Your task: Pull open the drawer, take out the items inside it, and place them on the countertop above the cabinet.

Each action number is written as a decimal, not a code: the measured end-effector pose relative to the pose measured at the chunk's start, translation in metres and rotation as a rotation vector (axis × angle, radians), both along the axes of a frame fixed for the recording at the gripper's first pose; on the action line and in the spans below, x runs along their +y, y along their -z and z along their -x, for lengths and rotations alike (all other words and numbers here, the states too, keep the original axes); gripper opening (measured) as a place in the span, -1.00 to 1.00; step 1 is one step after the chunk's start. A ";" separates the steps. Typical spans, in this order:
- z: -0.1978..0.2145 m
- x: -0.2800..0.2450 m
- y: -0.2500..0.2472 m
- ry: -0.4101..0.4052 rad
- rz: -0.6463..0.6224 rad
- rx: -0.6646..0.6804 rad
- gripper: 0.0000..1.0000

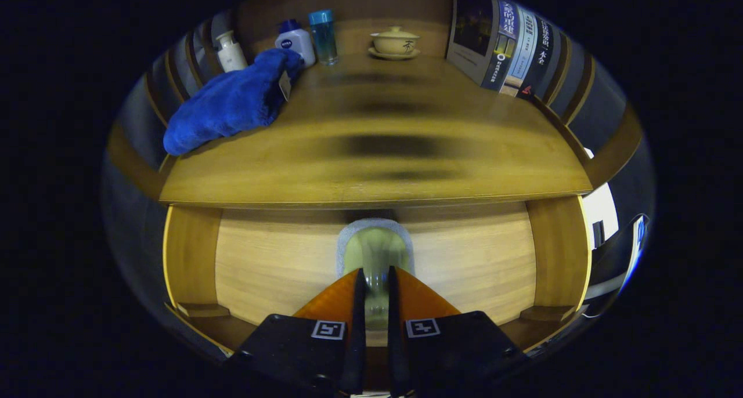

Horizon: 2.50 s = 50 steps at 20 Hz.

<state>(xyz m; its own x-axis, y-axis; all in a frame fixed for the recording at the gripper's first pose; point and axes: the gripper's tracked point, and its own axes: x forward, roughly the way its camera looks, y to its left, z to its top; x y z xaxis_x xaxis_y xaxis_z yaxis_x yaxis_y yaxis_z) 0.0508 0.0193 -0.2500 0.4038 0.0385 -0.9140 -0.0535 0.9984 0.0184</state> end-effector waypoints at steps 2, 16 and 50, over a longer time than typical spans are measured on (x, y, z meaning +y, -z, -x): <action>0.005 -0.004 -0.017 -0.019 0.018 -0.028 -0.51; -0.015 0.009 -0.107 -0.091 0.025 -0.159 -0.52; -0.175 0.005 -0.110 0.028 -0.006 -0.401 0.65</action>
